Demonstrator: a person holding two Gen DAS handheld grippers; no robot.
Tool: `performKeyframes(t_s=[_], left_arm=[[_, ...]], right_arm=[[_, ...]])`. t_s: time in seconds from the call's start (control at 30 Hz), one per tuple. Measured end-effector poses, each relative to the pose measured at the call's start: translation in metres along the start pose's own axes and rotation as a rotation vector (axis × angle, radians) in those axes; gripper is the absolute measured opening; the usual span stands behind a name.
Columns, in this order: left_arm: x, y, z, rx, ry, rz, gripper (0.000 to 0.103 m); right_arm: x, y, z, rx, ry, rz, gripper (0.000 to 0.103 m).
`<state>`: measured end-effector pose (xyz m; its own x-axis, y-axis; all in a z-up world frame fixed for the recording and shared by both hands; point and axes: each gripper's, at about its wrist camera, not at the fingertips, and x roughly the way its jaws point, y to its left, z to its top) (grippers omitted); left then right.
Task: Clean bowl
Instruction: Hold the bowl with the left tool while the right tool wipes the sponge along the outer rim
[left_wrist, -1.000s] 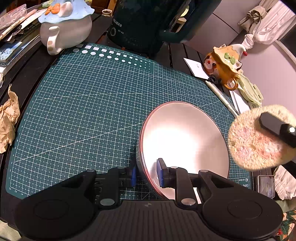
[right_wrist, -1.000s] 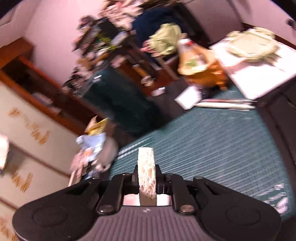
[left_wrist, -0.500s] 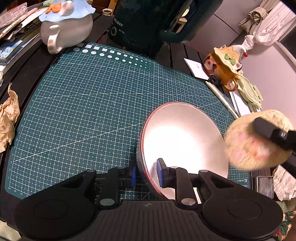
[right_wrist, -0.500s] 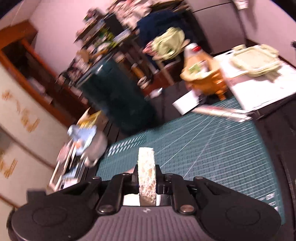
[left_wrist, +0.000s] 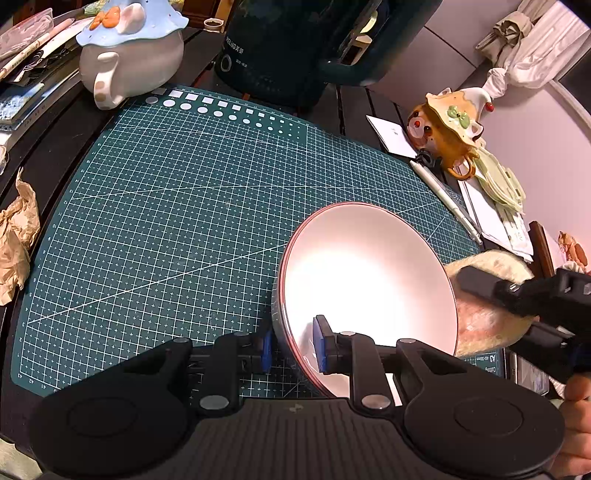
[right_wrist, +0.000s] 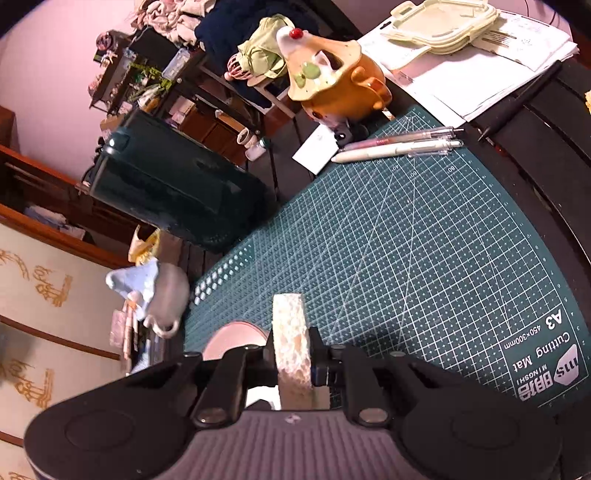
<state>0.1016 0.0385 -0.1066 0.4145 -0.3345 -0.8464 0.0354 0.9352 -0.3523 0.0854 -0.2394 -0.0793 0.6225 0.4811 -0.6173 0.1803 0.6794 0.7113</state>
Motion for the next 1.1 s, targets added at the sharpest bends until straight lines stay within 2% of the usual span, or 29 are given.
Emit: performKeyframes(t_s=[0.07, 0.2, 0.37, 0.57, 0.73, 0.87, 1.0, 1.1], left_arm=[[0.000, -0.001, 0.000, 0.004, 0.000, 0.003, 0.021], [0.000, 0.003, -0.001, 0.002, -0.001, 0.001, 0.021], [-0.001, 0.006, 0.000, 0.001, -0.001, 0.000, 0.021], [-0.001, 0.010, 0.000, 0.000, -0.001, 0.000, 0.021], [-0.003, 0.010, -0.001, 0.000, 0.000, 0.001, 0.021], [-0.002, 0.003, -0.001, 0.000, 0.000, 0.004, 0.021], [0.000, -0.001, 0.000, -0.003, 0.000, 0.005, 0.021], [0.001, -0.002, 0.000, 0.001, 0.000, 0.008, 0.021]], right_arm=[[-0.004, 0.004, 0.001, -0.022, -0.028, 0.014, 0.013], [0.011, 0.001, -0.004, -0.023, 0.032, -0.032, 0.013], [-0.006, 0.006, 0.004, -0.007, -0.025, 0.025, 0.013], [0.007, 0.003, -0.001, -0.006, 0.027, -0.011, 0.013], [-0.009, 0.008, 0.004, -0.001, -0.030, 0.037, 0.013], [0.006, 0.004, -0.003, -0.004, 0.018, -0.013, 0.013], [-0.009, 0.008, 0.003, 0.001, -0.025, 0.039, 0.013], [-0.003, 0.004, 0.001, 0.010, -0.010, 0.024, 0.013]])
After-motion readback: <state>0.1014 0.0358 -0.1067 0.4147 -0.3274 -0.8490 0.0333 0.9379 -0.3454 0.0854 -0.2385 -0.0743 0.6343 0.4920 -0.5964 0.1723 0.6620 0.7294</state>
